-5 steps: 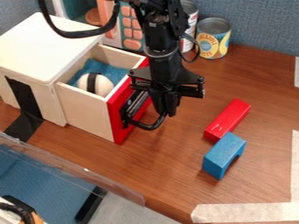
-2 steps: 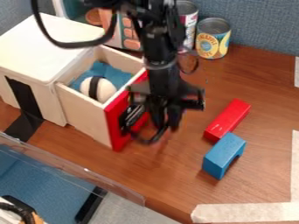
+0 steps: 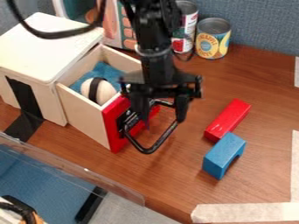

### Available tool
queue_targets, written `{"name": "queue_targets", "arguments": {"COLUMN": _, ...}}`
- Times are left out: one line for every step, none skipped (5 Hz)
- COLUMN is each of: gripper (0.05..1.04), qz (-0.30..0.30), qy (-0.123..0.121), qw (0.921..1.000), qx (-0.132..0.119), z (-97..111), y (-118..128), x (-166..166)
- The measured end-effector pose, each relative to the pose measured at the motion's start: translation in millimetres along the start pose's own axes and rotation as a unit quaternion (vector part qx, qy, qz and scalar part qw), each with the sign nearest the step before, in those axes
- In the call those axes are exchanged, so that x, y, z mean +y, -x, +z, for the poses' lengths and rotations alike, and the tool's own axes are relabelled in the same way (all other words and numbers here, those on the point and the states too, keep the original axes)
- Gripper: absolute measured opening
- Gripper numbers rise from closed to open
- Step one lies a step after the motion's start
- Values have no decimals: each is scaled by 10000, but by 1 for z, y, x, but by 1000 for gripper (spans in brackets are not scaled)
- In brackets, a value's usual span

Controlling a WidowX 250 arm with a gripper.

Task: Open the drawer

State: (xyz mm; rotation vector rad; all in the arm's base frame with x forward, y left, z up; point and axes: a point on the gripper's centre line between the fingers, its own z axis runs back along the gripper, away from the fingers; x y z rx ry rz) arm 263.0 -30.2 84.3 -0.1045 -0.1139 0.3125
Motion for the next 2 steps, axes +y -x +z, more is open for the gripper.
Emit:
{"name": "queue_targets", "arguments": {"gripper": 1007, "qz": 1, "qy": -28, "qw": 9998, "qx": -201, "z": 20, "y": 1, "x": 6}}
{"name": "queue_targets", "arguments": {"gripper": 1002, "qz": -7, "qy": -241, "qw": 9982, "qx": -557, "z": 49, "y": 1, "x": 20}}
